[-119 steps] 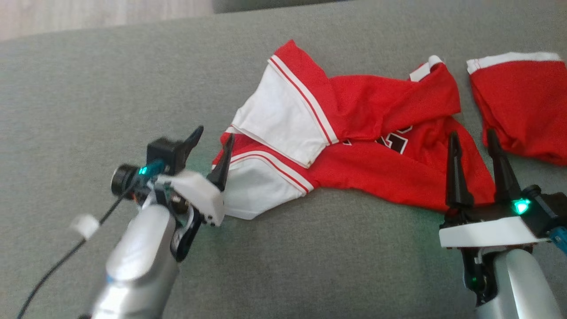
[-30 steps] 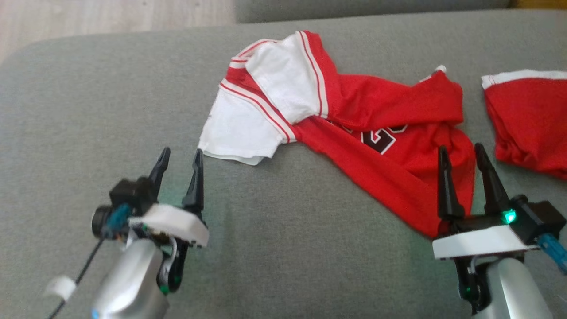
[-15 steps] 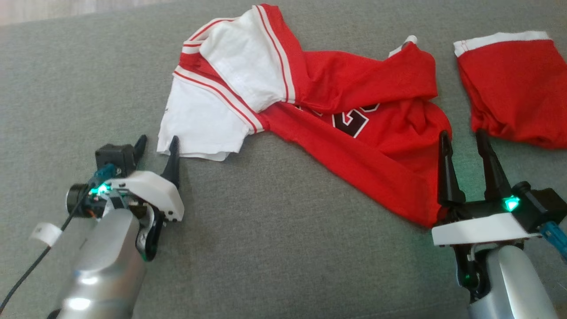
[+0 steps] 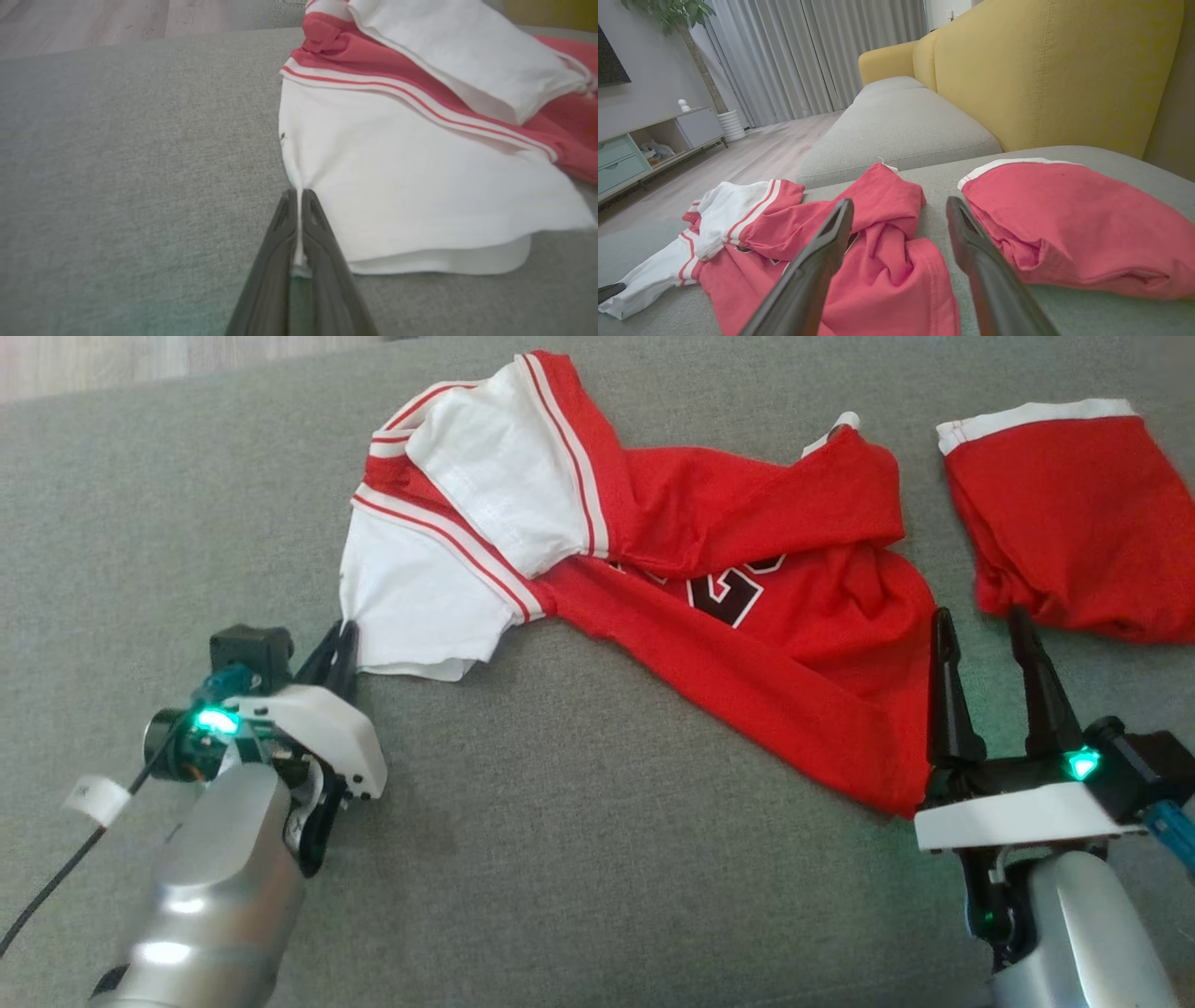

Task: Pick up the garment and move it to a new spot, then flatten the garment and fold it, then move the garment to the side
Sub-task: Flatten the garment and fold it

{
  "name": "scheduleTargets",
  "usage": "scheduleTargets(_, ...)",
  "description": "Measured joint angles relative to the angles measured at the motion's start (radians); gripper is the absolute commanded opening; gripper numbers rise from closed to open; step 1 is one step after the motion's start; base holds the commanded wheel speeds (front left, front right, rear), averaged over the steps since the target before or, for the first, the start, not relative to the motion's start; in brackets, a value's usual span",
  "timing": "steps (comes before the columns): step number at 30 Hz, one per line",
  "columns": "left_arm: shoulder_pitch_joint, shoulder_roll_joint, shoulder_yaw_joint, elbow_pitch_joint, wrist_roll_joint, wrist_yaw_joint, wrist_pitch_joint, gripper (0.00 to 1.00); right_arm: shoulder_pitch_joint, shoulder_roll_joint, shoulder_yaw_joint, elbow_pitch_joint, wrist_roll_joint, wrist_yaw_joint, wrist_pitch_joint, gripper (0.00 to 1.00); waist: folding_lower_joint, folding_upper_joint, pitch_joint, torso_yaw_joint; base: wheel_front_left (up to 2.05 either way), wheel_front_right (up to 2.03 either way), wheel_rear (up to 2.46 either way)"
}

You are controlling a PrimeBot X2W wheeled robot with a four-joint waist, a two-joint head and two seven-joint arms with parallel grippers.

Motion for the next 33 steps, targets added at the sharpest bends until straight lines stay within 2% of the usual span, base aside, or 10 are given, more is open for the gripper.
scheduleTargets(6, 0.043, -0.001, 0.004, -0.006, -0.016, -0.006, -0.103, 0.00, 0.003, 0.000, -0.005, 0.026, -0.002, 0.000, 0.000, 1.00, 0.0000, 0.0000, -0.042, 0.003, 0.00, 0.00, 0.00)
scheduleTargets(12, 0.104, 0.005, 0.024, -0.114, -0.023, 0.012, -0.197, 0.00, 0.058, 0.000, -0.009, 0.071, -0.001, 0.000, 0.000, 1.00, -0.0001, 0.0000, -0.104, -0.001, 0.00, 0.00, 0.00)
scheduleTargets(16, 0.140, 0.009, 0.043, -0.235, -0.023, 0.042, -0.215, 0.00, 0.096, 0.000, -0.007, 0.164, 0.000, 0.000, 0.004, 1.00, -0.0001, 0.0000, -0.132, 0.001, 0.00, 0.00, 0.00)
scheduleTargets(23, 0.247, 0.017, 0.062, -0.430, -0.023, 0.096, -0.224, 0.00, 0.104, 0.000, 0.023, 0.284, 0.023, 0.000, 0.105, 1.00, -0.0001, 0.0000, -0.157, 0.020, 0.00, 0.00, 0.00)
scheduleTargets(33, 0.290, 0.038, 0.061, -0.575, -0.023, 0.134, -0.212, 0.00, 0.092, -0.001, 0.056, 0.358, 0.081, 0.000, 0.179, 1.00, -0.0001, 0.0000, -0.157, 0.055, 0.00, 0.00, 0.00)
